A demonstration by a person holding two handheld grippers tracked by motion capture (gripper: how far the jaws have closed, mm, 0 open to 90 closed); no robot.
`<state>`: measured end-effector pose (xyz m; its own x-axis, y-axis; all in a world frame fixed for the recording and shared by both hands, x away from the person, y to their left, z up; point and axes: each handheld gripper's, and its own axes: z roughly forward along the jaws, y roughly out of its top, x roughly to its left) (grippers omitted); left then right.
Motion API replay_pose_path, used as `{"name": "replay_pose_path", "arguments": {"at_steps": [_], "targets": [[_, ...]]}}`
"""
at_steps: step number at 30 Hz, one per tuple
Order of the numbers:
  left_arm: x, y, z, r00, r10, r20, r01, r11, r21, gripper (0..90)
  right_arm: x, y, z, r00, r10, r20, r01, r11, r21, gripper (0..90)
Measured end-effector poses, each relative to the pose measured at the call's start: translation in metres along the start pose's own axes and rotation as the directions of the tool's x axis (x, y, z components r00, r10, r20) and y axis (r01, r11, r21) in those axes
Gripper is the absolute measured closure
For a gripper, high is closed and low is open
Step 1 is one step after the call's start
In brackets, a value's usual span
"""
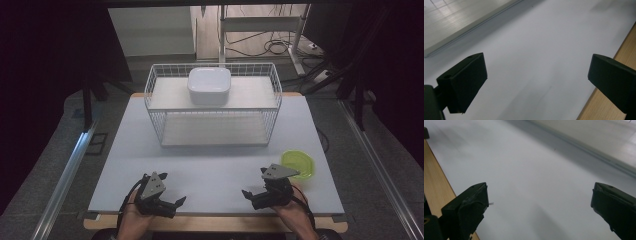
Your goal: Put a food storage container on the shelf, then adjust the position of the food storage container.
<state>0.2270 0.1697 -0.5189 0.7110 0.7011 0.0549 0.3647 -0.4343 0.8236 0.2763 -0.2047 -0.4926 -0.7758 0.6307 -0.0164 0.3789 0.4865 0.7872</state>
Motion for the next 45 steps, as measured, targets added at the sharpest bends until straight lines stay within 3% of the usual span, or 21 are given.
{"name": "replay_pose_path", "arguments": {"at_steps": [5,12,15,16,17,19,21,22,27,28,30,35,37,43,45], "targets": [[0.001,0.0,-0.001,1.0,0.0,-0.006,0.0,0.9999,-0.013,2.1,0.001,0.001,0.001,0.9999,0.012,0.005,-0.012,1.0,0.008,1.0],[0.003,-0.001,-0.002,0.9999,-0.011,-0.007,0.011,0.9997,-0.024,2.1,-0.008,0.004,-0.006,0.9961,0.081,0.035,-0.08,0.997,-0.012,0.7],[0.002,0.0,-0.001,0.9999,-0.008,-0.006,0.008,0.9997,-0.022,2.1,-0.01,0.006,-0.009,0.995,0.081,0.059,-0.081,0.997,-0.012,2.3],[0.002,-0.001,-0.001,1.0,-0.007,-0.006,0.007,0.9997,-0.021,2.1,-0.01,0.007,-0.011,0.9947,0.079,0.066,-0.078,0.997,-0.015,5.0],[0.002,-0.001,-0.001,0.9999,-0.008,-0.007,0.008,0.9997,-0.021,2.2,-0.012,0.009,-0.016,0.9929,0.084,0.084,-0.082,0.996,-0.023,14.3],[0.003,-0.001,-0.001,0.9999,-0.01,-0.007,0.009,0.9998,-0.018,2.2,-0.013,0.01,-0.019,0.9918,0.092,0.089,-0.09,0.996,-0.03,19.3],[0.004,-0.001,-0.001,0.9999,-0.013,-0.006,0.013,0.9998,-0.015,2.3,-0.018,0.012,-0.026,0.9883,0.114,0.102,-0.11,0.993,-0.044,30.7],[0.004,-0.002,-0.001,0.9999,-0.015,-0.005,0.015,0.9998,-0.015,2.4,-0.025,0.012,-0.033,0.9857,0.125,0.113,-0.119,0.991,-0.054,41.3],[0.005,-0.002,0.0,0.9999,-0.016,-0.002,0.016,0.9998,-0.01,2.4,-0.042,0.009,-0.046,0.979,0.152,0.135,-0.146,0.988,-0.056,54.4],[0.005,-0.002,0.0,0.9999,-0.016,-0.001,0.016,0.9998,-0.009,2.5,-0.051,0.007,-0.051,0.9731,0.171,0.154,-0.164,0.985,-0.06,61.7],[0.004,-0.002,0.0,0.9999,-0.014,-0.001,0.014,0.9999,-0.006,2.5,-0.055,0.007,-0.054,0.9694,0.186,0.16,-0.178,0.982,-0.061,64.9],[0.005,-0.002,0.001,0.9999,-0.013,0.001,0.013,0.9999,-0.001,2.6,-0.074,0.001,-0.066,0.9533,0.21,0.217,-0.196,0.977,-0.084,87.7],[0.005,-0.002,0.001,0.9999,-0.013,0.004,0.013,0.9999,0.001,2.6,-0.077,0.0,-0.068,0.9498,0.216,0.226,-0.201,0.976,-0.087,89.4],[0.004,-0.003,0.002,1.0,-0.008,0.005,0.008,1.0,0.005,2.7,-0.096,-0.007,-0.077,0.9224,0.251,0.293,-0.232,0.968,-0.1,89.8],[0.004,-0.003,0.003,0.9999,-0.008,0.006,0.008,0.9999,0.006,2.7,-0.104,-0.011,-0.08,0.9091,0.274,0.314,-0.251,0.962,-0.111,89.7]]}}
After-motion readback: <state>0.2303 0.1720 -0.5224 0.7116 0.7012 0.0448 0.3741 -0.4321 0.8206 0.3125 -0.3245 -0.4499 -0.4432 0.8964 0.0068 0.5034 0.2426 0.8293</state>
